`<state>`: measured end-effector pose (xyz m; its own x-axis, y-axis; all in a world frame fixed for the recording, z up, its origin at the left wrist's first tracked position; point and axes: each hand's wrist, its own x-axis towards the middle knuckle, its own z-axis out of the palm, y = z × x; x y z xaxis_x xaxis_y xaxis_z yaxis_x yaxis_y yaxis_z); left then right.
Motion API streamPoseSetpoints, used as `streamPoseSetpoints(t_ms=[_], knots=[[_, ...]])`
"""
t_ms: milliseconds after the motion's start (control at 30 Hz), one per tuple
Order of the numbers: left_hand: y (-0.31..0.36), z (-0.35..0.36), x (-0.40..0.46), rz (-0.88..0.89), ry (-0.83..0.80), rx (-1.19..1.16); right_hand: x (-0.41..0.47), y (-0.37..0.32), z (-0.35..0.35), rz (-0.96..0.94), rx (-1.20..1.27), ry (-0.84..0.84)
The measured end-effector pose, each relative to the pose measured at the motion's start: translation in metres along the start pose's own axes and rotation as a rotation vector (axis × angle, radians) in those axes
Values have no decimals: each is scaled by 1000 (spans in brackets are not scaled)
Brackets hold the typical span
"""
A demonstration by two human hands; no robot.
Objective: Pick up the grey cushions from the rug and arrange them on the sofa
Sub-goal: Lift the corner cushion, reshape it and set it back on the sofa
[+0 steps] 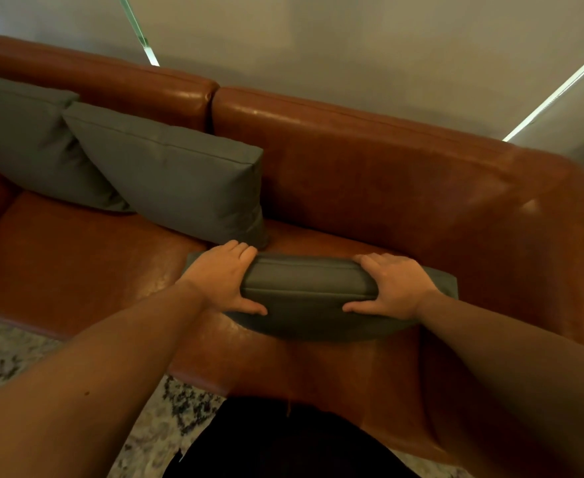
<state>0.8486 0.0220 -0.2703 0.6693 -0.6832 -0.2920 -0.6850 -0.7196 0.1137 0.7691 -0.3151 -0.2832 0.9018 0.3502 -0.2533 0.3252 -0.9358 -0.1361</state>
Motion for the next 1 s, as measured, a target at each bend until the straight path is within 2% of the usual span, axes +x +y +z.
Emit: streamPoseSetpoints(t_ms=[167, 433, 600, 767, 1000], knots=[[-7, -6, -1, -23, -1, -12, -17, 29, -5, 52, 36, -46], [-5, -12, 8, 20, 1, -56, -16, 39, -9, 73, 93, -109], [32, -17, 35, 111, -3, -23, 0, 17, -13, -46, 31, -48], [56, -6, 53, 35, -61, 33, 13, 4, -6, 1, 85, -152], [55, -10, 64, 42, -46, 20, 18, 16, -6, 38, 71, -170]])
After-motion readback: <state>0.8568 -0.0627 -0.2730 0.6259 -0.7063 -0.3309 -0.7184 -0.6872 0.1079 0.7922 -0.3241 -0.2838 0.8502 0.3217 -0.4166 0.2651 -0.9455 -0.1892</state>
